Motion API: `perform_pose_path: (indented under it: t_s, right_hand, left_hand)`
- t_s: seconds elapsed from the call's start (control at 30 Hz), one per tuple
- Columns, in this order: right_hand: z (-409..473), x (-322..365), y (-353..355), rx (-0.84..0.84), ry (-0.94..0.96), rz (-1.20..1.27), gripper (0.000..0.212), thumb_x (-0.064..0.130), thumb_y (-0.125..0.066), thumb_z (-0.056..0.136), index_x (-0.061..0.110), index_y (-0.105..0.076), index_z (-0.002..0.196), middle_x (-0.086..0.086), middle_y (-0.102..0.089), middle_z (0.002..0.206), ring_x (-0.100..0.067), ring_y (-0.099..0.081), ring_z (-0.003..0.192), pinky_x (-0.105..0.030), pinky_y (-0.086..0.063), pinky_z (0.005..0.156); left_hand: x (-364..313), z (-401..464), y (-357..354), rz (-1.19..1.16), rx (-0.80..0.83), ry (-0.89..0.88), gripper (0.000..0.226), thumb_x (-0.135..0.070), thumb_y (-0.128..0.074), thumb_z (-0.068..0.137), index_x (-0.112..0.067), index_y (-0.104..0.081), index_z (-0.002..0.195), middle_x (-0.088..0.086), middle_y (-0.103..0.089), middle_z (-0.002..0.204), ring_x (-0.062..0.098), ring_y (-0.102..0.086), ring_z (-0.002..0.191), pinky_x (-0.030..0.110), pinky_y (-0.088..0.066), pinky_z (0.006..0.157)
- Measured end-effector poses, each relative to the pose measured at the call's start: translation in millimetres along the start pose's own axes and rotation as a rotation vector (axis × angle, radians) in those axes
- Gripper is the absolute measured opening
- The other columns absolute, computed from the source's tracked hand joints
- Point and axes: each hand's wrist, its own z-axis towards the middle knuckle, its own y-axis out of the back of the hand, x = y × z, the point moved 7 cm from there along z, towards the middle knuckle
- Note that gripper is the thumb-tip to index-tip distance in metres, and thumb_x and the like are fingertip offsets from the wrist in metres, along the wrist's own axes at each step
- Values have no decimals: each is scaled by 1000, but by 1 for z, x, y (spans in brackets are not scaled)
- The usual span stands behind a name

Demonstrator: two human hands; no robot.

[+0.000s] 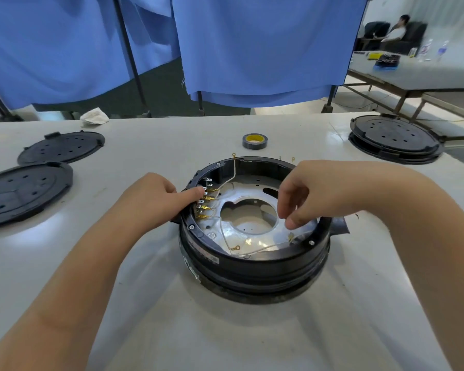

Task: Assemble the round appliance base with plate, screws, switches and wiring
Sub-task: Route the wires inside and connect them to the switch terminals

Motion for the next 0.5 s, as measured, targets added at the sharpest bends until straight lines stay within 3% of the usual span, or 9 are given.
perform_pose_path:
  t_s: [0.13, 0.23, 0.3, 0.43, 0.5]
  right_hand:
    - [-3, 3, -7, 79, -50, -139, 19, 51, -74, 71, 34, -70, 78, 20, -66, 73, 2, -58, 72, -20, -45, 64]
    - [-2, 8, -12, 119, -60, -243, 13, 44, -72, 74, 33, -68, 78, 20, -62, 71, 3, -55, 67, -17, -39, 54]
    - [0, 8, -12, 143, -71, -263, 6, 36, -73, 76, 31, -70, 77, 19, -63, 68, 2, -56, 67, -18, -43, 57]
    - [5, 8, -8, 90, -31, -167, 10, 23, -68, 80, 31, -72, 75, 25, -62, 60, 0, -58, 68, -18, -45, 61]
    - [8, 9, -2, -18, 25, -42, 14, 21, -65, 84, 31, -72, 78, 22, -67, 70, -2, -62, 74, -21, -52, 68]
  left_hand:
    - [-1, 4, 1, 45, 28, -3, 63, -68, -65, 75, -10, -55, 53, -6, -33, 31, 18, -37, 45, 26, -26, 49]
    - [-1, 4, 1, 38, 50, -4, 64, -70, -64, 74, -9, -58, 53, -7, -31, 33, 17, -35, 42, 25, -25, 48]
    - [0, 3, 0, 50, 59, -9, 64, -71, -63, 74, -11, -56, 53, -6, -30, 31, 14, -31, 37, 24, -24, 46]
    - [-6, -1, 3, 104, 28, -25, 65, -66, -61, 78, -11, -50, 47, -5, -33, 26, 15, -36, 40, 25, -25, 47]
    - [-12, -5, 9, 153, -37, -50, 65, -62, -59, 83, -12, -44, 43, -6, -37, 25, 16, -41, 42, 26, -26, 47]
